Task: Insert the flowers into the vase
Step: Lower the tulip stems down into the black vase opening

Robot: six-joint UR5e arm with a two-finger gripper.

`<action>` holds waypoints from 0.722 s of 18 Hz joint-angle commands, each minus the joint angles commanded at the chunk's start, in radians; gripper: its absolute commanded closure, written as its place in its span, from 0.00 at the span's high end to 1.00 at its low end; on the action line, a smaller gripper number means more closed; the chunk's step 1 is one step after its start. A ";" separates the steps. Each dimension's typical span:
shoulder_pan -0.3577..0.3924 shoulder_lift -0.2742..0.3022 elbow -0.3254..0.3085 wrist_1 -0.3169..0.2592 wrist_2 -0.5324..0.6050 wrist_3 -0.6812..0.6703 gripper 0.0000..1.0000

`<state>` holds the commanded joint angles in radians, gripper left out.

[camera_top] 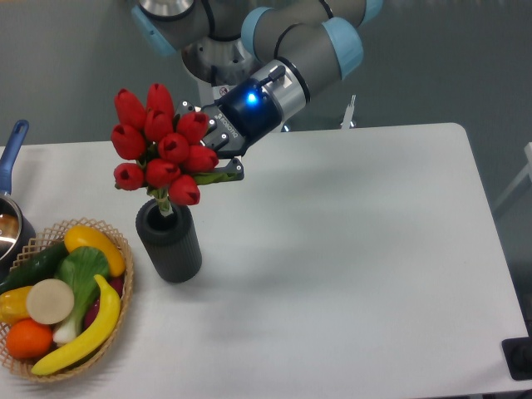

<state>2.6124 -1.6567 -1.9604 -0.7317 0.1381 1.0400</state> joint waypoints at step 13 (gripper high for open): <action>-0.025 -0.048 -0.037 0.002 0.015 0.097 0.19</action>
<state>2.5878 -1.7043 -1.9972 -0.7302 0.1534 1.1366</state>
